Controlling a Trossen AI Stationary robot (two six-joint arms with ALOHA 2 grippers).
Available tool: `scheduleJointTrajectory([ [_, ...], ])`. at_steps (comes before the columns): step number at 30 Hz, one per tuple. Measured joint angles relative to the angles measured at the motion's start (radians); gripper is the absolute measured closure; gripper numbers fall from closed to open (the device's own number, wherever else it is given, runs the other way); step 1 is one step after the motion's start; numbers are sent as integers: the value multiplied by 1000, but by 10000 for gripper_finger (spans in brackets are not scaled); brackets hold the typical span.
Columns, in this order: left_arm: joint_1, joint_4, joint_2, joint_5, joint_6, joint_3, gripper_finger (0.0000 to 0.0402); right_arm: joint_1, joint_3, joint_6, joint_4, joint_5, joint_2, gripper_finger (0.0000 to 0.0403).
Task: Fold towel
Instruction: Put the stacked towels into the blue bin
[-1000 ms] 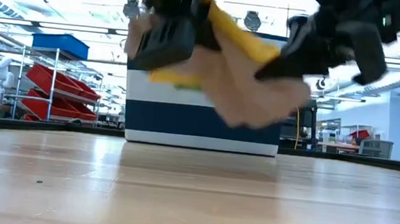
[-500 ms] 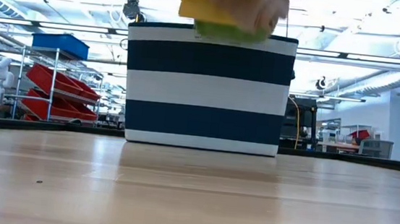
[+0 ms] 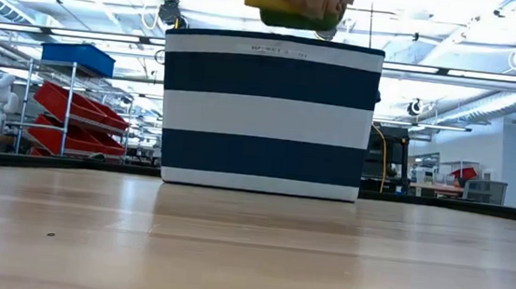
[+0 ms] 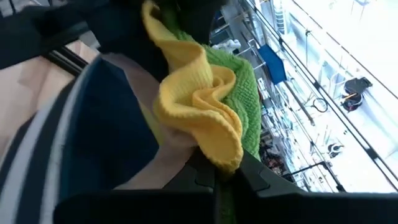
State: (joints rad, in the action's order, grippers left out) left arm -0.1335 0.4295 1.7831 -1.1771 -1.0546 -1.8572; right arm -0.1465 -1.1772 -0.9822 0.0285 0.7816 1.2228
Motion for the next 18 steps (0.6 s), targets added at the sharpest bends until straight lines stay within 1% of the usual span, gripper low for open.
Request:
scheduleJointTrajectory([
  [3, 60, 3, -23, 121, 12, 0, 367, 58, -14, 1, -21, -61, 0, 398],
  [5, 94, 3, -31, 184, 12, 0, 367, 96, -15, -6, -26, -97, 0, 398],
  [10, 174, 13, -31, 329, -2, 0, 367, 201, -15, -13, -73, -249, 0, 398],
  [14, 241, 37, -32, 483, 2, 0, 367, 290, -15, -9, -105, -402, 2, 398],
  [18, 309, 40, -31, 604, 2, 0, 367, 382, -15, -10, -129, -571, 3, 398],
])
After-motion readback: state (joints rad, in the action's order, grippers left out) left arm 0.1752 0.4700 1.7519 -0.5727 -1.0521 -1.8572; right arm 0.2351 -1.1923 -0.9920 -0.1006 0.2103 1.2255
